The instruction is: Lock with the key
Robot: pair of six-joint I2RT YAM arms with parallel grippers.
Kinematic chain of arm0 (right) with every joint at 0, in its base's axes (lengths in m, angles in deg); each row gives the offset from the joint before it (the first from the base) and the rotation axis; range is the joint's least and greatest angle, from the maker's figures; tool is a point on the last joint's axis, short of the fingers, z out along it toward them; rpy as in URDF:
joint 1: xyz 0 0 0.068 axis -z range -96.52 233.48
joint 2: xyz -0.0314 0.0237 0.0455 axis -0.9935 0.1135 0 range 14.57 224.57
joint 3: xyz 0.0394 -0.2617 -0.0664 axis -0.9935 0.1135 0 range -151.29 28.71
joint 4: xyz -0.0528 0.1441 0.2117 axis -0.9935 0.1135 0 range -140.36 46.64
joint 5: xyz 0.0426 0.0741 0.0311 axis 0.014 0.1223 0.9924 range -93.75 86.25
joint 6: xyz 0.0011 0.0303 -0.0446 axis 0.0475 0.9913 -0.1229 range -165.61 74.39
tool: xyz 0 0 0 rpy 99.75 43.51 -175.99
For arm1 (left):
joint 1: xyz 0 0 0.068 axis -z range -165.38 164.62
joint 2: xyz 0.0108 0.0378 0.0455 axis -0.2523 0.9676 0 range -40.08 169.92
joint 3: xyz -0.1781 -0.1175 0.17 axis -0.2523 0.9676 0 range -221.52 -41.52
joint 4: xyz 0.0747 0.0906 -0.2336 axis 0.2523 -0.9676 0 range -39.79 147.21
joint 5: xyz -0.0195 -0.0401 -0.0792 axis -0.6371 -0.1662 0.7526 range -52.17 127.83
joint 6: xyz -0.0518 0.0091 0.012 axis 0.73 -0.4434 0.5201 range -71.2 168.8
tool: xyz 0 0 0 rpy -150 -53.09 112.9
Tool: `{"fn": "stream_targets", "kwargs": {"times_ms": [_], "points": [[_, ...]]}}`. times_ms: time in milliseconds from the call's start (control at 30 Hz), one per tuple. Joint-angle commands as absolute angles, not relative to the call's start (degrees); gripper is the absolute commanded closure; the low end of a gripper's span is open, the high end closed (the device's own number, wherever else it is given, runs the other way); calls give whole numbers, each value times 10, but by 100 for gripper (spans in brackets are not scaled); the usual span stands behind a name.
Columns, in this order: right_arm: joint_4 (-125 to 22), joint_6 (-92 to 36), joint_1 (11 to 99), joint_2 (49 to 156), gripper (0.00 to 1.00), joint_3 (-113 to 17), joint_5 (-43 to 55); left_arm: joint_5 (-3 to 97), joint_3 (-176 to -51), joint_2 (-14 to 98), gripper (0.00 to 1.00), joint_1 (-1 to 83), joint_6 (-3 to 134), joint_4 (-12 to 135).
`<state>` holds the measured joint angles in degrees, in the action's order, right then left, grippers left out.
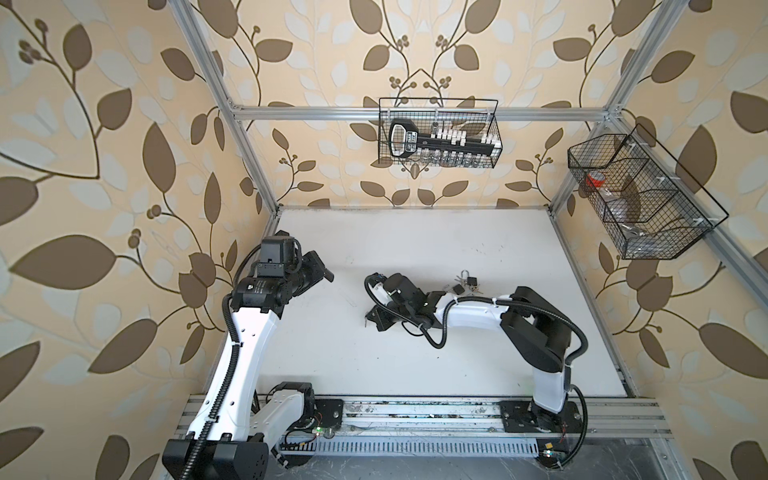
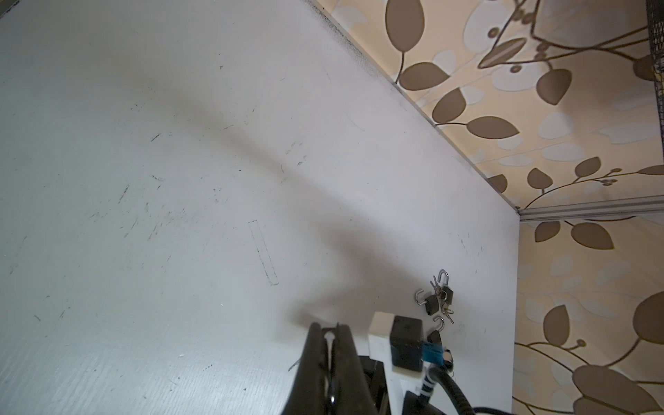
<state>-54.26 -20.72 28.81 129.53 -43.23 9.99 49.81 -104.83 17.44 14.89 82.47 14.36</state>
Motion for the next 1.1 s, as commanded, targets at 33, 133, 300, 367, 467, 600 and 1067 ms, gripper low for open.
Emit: {"fn": "stream_targets", "kwargs": {"times_ms": [33,133,300,367,467,600,1067], "points": [[-519,-194,279,1348,100,-497,137,511,-1049,156,100,144,828,142],[-505,-186,279,1366,100,-508,122,517,-1047,154,100,144,827,141],[-477,-182,280,1380,99,-514,98,523,-1042,152,100,144,827,140],[-473,-181,281,1382,98,-513,95,524,-1038,151,100,144,828,140],[-473,-179,281,1381,95,-509,91,527,-1033,150,100,144,827,141],[-475,-184,282,1379,77,-510,92,533,-1030,150,100,144,827,142],[-608,-355,296,1025,44,-237,-42,742,-966,148,100,147,853,331]]}}
